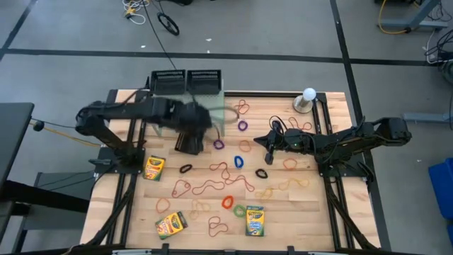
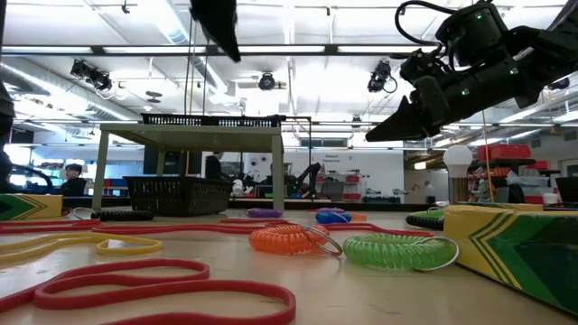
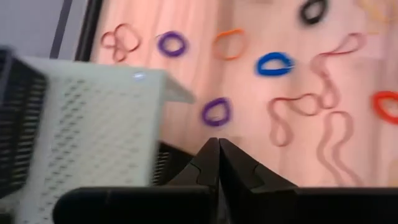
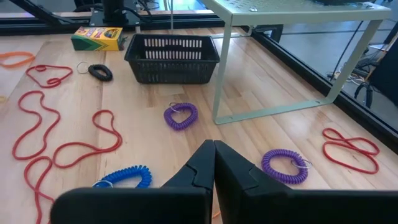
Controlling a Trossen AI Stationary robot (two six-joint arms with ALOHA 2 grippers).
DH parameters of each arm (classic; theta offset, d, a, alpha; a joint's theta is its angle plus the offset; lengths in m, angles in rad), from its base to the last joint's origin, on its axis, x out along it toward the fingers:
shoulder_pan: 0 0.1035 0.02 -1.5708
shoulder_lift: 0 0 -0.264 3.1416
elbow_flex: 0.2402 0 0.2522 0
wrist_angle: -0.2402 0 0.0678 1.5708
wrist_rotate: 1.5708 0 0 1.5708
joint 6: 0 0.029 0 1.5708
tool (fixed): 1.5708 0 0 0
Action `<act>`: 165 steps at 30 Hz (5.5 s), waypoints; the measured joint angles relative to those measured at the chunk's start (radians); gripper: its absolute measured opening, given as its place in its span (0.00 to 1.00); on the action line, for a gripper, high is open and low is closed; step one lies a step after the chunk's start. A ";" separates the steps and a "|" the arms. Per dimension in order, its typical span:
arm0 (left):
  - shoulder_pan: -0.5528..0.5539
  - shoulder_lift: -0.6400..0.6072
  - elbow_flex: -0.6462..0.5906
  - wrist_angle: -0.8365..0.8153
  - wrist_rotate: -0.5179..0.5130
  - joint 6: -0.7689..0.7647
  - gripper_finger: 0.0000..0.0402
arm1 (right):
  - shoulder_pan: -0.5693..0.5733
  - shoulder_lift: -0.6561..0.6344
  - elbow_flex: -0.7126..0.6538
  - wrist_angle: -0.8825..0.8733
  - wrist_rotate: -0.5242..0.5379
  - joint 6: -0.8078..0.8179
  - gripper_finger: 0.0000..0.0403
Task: Pick & Place Office Desk Supplies
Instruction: Put the black bin on the shelf
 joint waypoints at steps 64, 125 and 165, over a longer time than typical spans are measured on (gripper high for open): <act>-0.157 0.243 -0.539 0.378 -0.408 -0.978 0.31 | -0.001 0.000 0.000 0.000 -0.007 0.040 0.03; -0.265 0.173 -0.315 -0.033 -0.018 -0.238 0.34 | -0.001 0.000 0.000 -0.006 -0.006 0.048 0.03; -0.135 -0.027 -0.662 0.604 0.153 -0.240 0.22 | 0.000 0.000 0.000 -0.006 -0.009 0.056 0.03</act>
